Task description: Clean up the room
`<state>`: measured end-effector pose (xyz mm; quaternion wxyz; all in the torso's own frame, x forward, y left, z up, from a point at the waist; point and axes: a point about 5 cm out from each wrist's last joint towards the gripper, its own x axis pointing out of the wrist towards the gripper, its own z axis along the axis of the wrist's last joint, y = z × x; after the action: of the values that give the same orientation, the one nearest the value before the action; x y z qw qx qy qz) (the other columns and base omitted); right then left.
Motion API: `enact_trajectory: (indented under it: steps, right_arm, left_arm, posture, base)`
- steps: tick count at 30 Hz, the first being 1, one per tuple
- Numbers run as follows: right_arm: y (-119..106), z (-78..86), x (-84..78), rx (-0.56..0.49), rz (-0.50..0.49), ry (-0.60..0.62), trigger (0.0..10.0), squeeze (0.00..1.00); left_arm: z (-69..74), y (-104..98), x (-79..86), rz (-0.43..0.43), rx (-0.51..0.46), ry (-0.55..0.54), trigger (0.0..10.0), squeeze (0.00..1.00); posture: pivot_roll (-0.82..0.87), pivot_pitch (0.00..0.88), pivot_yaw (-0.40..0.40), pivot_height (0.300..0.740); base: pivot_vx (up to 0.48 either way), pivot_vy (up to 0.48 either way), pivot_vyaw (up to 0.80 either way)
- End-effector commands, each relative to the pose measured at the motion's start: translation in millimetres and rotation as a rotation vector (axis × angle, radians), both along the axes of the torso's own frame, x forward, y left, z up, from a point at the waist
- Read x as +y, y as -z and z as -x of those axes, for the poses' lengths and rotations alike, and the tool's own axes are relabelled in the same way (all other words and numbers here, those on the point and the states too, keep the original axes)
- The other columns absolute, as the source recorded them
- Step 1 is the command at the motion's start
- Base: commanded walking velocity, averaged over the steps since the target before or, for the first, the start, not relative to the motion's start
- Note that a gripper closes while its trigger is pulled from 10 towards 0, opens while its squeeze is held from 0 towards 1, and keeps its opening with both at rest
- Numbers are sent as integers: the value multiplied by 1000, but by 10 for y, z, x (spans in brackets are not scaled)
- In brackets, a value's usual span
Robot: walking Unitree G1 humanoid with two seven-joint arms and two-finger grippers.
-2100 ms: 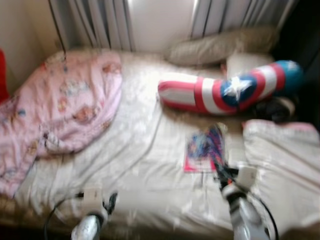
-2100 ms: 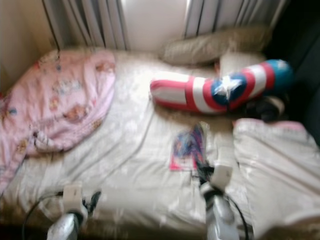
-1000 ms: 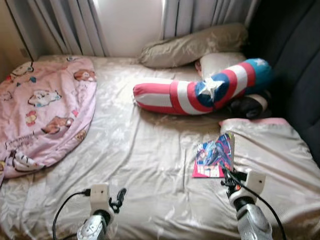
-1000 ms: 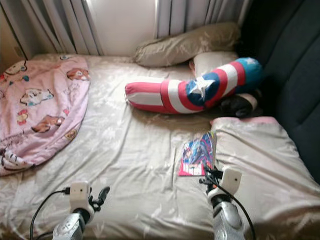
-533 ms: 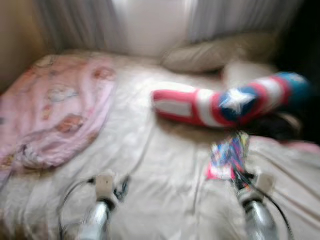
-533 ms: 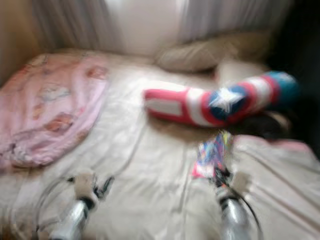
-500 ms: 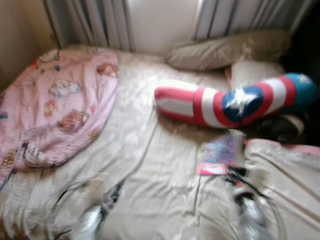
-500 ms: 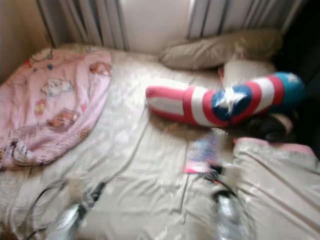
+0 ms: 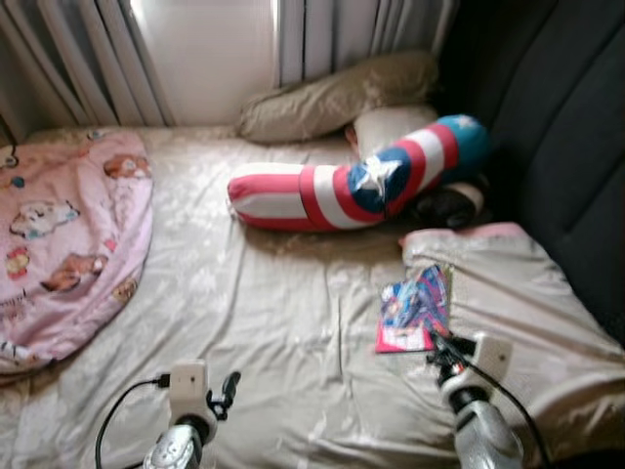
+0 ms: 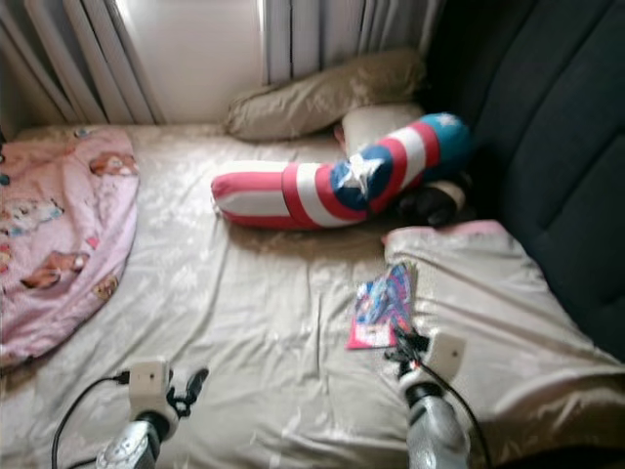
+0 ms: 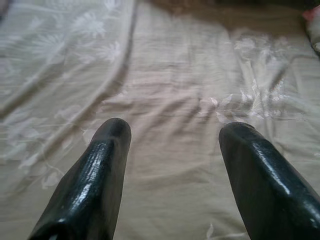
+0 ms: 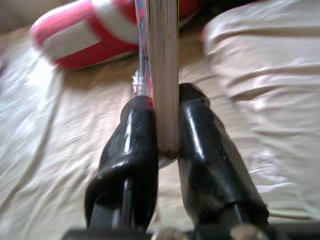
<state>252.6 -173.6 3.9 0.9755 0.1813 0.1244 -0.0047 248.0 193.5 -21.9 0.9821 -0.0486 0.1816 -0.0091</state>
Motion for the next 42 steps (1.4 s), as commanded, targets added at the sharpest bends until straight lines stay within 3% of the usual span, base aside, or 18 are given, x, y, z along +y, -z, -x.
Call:
enact_trajectory:
  steps: [1,16,26,30,35,42]
  right_arm:
    - [-149,-119,-11,-67,6,-10,10000,0]
    - [-112,-108,46,-43,-11,-73,10000,0]
    - [-142,-145,50,-45,40,-107,10000,0]
    - [-159,-163,86,-54,27,-131,10000,0]
    - [-158,-161,105,-60,2,-129,10000,0]
    - [-101,-136,112,-38,-1,-125,10000,0]
  left_arm:
    - [73,60,24,3,30,-16,10000,0]
    - [73,55,17,5,26,-10,10000,0]
    - [-74,-134,8,26,-97,-33,10000,0]
    - [-173,-249,-18,36,-154,-19,10000,0]
    - [-188,-268,-22,37,-160,-18,10000,0]
    - [-162,-262,-42,39,-159,-6,10000,0]
  posture:
    - [51,53,-32,740]
    - [53,60,-31,740]
    - [52,66,-29,740]
    - [54,69,-28,705]
    - [55,72,-24,675]
    - [58,77,-18,675]
  base:
    - [0,0,0]
    - [0,0,0]
    - [0,0,0]
    - [0,0,0]
    - [0,0,0]
    - [0,0,0]
